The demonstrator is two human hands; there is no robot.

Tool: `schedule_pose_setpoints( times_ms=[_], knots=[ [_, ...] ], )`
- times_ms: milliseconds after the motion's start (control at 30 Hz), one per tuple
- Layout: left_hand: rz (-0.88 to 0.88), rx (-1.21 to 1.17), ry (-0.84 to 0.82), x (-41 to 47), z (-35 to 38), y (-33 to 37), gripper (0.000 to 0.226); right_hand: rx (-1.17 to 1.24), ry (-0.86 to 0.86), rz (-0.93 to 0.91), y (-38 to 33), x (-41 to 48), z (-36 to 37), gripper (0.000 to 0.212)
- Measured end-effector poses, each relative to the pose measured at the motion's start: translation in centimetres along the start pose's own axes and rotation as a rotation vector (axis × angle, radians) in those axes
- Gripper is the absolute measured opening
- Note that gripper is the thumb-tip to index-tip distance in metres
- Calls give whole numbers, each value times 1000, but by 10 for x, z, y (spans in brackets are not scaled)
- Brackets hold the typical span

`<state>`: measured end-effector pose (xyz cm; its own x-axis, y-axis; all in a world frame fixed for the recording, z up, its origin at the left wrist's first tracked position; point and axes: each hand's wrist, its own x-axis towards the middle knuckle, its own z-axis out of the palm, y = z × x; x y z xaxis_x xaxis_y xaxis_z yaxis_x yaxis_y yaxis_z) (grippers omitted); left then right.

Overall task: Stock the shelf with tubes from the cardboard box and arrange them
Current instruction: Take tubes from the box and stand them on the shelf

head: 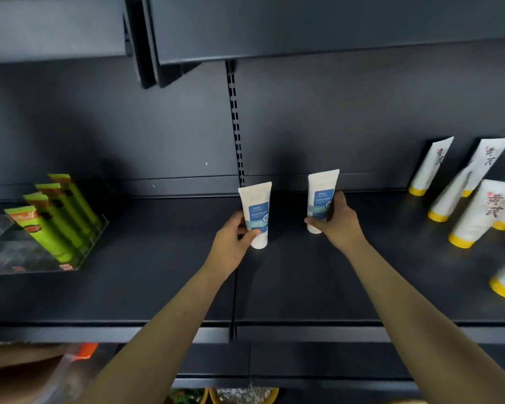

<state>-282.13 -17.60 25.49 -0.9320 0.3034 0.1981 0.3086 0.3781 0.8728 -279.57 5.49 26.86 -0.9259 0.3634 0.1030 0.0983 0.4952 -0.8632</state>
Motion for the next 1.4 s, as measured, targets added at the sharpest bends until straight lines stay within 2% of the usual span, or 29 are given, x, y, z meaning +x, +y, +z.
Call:
schedule_pose_setpoints(
  times_ms=[233,567,867,967,1067,1167,1300,1400],
  knots=[
    [-105,53,-82,58,-7,0,39,-18,55,-19,-6,61,24,52],
    [-73,147,73,119,19,5,28,-125,143,103,-5,101,33,67],
    [-184,214,143,133,24,9,32,-219,6,85,1,102,14,80],
    [-195,286,55,121,15,12,42,-427,-112,46,-3,90,-9,84],
    [-161,619,-135,100,2,27,60,-604,-327,-25,-21,77,-38,76],
    [-170,886,-300,81,-6,51,70,-671,-522,-51,-49,57,-62,72],
    [-114,1068,-470,53,-8,85,76,-914,-612,-48,-81,22,-79,70],
    [-38,1127,-527,31,-9,113,81,-1053,-628,19,-101,-6,-90,75]
  ],
)
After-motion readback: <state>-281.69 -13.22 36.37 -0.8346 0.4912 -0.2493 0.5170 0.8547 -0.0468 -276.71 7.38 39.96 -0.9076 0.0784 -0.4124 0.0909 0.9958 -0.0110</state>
